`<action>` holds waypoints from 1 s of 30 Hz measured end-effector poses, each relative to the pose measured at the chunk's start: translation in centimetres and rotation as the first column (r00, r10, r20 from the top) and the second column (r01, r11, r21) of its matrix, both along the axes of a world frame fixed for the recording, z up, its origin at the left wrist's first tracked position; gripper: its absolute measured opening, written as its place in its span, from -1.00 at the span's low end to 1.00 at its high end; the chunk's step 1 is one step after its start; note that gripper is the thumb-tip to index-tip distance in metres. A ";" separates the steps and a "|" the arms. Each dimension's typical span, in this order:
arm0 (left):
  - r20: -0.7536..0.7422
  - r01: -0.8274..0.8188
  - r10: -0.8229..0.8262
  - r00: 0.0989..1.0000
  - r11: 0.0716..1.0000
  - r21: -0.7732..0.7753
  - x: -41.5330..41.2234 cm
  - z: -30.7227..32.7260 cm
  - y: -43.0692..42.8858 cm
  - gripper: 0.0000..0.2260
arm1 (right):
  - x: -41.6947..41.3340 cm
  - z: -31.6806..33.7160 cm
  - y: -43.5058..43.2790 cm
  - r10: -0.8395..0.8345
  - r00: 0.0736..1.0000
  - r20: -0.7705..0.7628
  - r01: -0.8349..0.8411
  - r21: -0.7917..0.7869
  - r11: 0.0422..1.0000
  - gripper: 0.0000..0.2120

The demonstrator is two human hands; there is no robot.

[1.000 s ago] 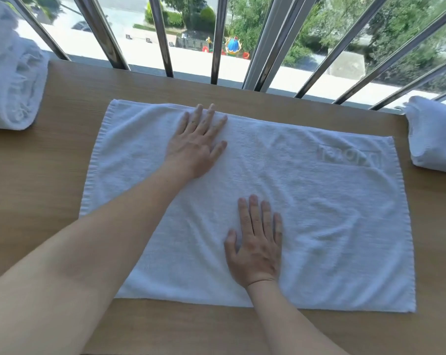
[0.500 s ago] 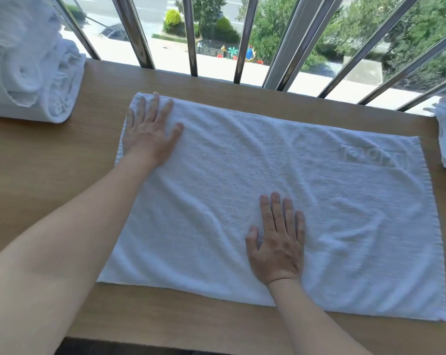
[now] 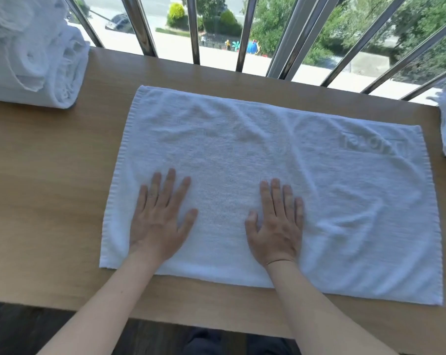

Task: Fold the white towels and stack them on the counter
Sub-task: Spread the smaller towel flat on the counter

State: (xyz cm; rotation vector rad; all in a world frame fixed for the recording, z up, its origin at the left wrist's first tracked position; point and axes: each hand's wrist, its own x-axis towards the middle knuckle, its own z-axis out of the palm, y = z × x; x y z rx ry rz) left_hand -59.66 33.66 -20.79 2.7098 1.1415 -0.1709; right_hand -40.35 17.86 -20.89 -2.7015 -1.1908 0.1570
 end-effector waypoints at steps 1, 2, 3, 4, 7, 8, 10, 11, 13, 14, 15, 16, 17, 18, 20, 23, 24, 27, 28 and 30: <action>-0.025 -0.063 0.062 0.998 0.998 -0.015 -0.5 0.2 0.7 -0.37 | 0.0 0.0 0.0 0.001 1.000 -0.002 -0.001 -0.004 1.000 -0.35; -0.032 -0.108 0.107 0.994 0.994 -0.028 -0.7 0.3 1.1 -0.36 | 0.0 0.0 -0.1 0.001 1.000 -0.004 -0.001 -0.004 1.000 -0.35; -0.019 -0.121 0.121 0.993 0.992 -0.040 -0.4 0.5 0.9 -0.36 | -0.1 0.0 0.0 -0.003 1.000 -0.004 0.003 0.000 1.000 -0.35; 0.017 -0.097 0.098 0.995 0.994 -0.059 0.3 0.8 0.5 -0.35 | -0.1 0.0 0.0 -0.008 1.000 -0.002 0.008 0.004 1.000 -0.35; 0.123 0.116 -0.107 0.987 0.991 -0.070 2.5 1.0 -1.9 -0.39 | -0.2 -0.1 0.0 -0.009 1.000 0.001 0.009 0.024 1.000 -0.36; 0.114 0.169 -0.162 0.980 0.984 -0.059 2.9 0.8 -2.6 -0.41 | -0.2 -0.1 0.0 -0.008 1.000 0.002 0.008 0.026 1.000 -0.36; 0.075 0.184 -0.180 0.981 0.982 -0.048 2.9 0.5 -3.0 -0.42 | -0.1 -0.1 -0.1 -0.009 1.000 -0.003 0.009 0.025 1.000 -0.36; 0.070 0.151 -0.148 0.987 0.988 -0.043 2.7 0.4 -2.8 -0.42 | -0.1 0.0 -0.1 -0.011 1.000 -0.007 0.011 0.023 1.000 -0.36; 0.077 0.064 -0.061 0.995 0.997 -0.033 2.2 0.2 -2.2 -0.42 | -0.2 0.2 0.0 -0.017 1.000 -0.012 0.018 0.023 1.000 -0.37; 0.072 0.019 -0.017 0.997 0.999 -0.032 1.7 0.2 -1.9 -0.42 | -0.1 0.3 -0.1 -0.017 1.000 -0.021 0.017 0.020 1.000 -0.37; 0.058 -0.030 0.032 0.998 0.999 -0.033 1.0 0.1 -1.6 -0.42 | -0.2 0.4 -0.1 -0.014 0.999 -0.033 0.015 0.020 1.000 -0.37; 0.042 -0.077 0.079 0.996 0.996 -0.034 0.1 0.0 -1.1 -0.42 | -0.2 0.4 -0.2 -0.012 0.999 -0.043 0.013 0.023 1.000 -0.38; 0.029 -0.115 0.116 0.993 0.993 -0.038 -0.9 0.1 -0.7 -0.42 | -0.2 0.5 -0.2 -0.012 0.999 -0.051 0.013 0.027 1.000 -0.38; 0.021 -0.141 0.142 0.990 0.989 -0.048 -1.9 0.1 -0.3 -0.41 | -0.2 0.5 -0.2 -0.010 0.998 -0.060 0.012 0.027 1.000 -0.39; 0.011 -0.164 0.165 0.986 0.984 -0.068 -3.3 0.5 0.4 -0.41 | -0.2 0.6 -0.3 -0.004 0.998 -0.071 0.006 0.024 1.000 -0.39; -0.003 -0.169 0.169 0.986 0.983 -0.065 -3.2 0.8 0.3 -0.39 | -0.1 0.6 -0.4 -0.007 0.997 -0.073 0.009 0.019 1.000 -0.39; 0.003 -0.160 0.161 0.987 0.985 -0.068 -2.8 0.9 0.1 -0.38 | -0.1 0.5 -0.4 -0.008 0.997 -0.075 0.010 0.019 1.000 -0.39; 0.028 -0.066 0.069 0.997 0.995 -0.078 -2.5 0.7 -0.7 -0.40 | -0.1 0.4 -0.4 -0.007 0.997 -0.081 0.008 0.015 1.000 -0.39; 0.026 -0.045 0.047 0.999 0.996 -0.072 -3.0 0.6 -0.7 -0.41 | -0.1 0.4 -0.5 -0.007 0.997 -0.078 0.008 0.015 1.000 -0.40; 0.031 -0.101 0.103 0.994 0.993 -0.061 -4.1 0.6 -0.3 -0.41 | -0.1 0.5 -0.5 -0.010 0.998 -0.064 0.011 0.019 1.000 -0.40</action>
